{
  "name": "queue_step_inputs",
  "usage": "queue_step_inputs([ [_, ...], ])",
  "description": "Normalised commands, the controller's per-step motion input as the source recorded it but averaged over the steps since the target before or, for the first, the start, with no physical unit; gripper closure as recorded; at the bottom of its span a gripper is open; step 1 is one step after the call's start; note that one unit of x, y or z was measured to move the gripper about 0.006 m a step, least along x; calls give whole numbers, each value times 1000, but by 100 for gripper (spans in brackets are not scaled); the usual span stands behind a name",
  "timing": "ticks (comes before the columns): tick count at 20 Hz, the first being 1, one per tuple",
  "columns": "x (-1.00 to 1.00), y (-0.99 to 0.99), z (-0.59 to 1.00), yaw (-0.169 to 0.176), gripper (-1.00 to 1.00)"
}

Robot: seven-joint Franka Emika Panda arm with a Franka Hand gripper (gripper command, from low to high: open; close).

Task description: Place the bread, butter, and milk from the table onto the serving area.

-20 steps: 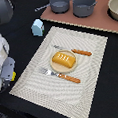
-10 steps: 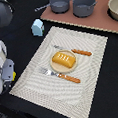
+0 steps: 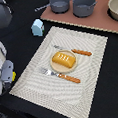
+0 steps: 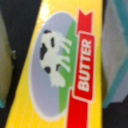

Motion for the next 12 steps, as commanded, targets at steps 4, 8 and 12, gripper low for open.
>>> queue_step_inputs([
  [4,0,222,380,11,100],
  [8,181,475,1000,0,100],
  [12,311,416,1000,-2,100],
])
